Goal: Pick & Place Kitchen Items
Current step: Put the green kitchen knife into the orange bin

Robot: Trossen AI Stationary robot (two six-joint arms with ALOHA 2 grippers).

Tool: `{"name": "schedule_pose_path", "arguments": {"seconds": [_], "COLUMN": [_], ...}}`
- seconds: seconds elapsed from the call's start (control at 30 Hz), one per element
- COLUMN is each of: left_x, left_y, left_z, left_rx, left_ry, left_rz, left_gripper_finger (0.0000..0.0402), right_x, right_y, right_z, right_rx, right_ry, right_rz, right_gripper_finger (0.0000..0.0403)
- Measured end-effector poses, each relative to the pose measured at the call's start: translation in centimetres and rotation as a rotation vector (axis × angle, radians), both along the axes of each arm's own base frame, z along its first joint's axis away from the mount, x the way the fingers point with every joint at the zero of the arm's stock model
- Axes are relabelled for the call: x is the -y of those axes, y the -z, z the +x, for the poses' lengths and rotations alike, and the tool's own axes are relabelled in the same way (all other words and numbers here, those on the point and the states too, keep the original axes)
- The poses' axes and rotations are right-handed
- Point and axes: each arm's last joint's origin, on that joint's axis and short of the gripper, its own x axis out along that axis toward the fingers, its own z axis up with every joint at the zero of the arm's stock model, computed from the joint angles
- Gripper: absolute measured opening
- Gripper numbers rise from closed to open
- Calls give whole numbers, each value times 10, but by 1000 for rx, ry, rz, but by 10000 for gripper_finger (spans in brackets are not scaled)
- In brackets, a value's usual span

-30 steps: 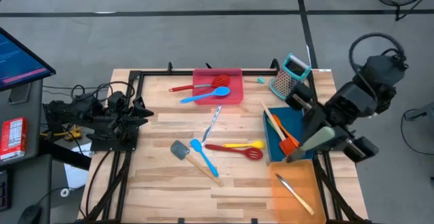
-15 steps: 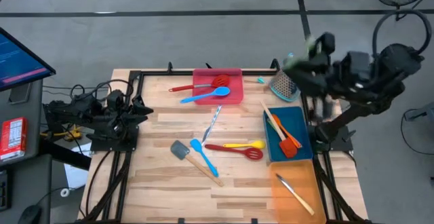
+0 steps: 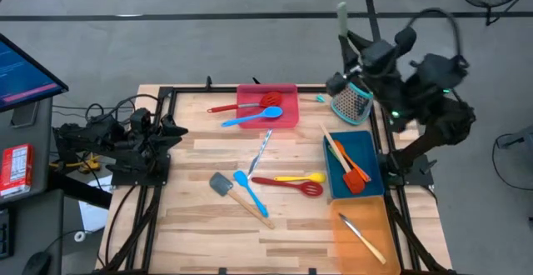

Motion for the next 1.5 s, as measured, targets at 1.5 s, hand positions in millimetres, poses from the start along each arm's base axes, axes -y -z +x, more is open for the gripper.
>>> {"name": "schedule_pose_path", "arguments": {"seconds": [1.5], "left_x": [0], "left_y": [-2], "left_z": [-1], "left_rx": [21], "left_ry": [-8], "left_rz": [-17], "left_gripper_finger": [170], "right_x": [-51], "right_y": [189], "right_z": [27], "right_rx": [-291], "right_ry": [-11], "right_rz": [1059], "right_gripper_finger": [51]}}
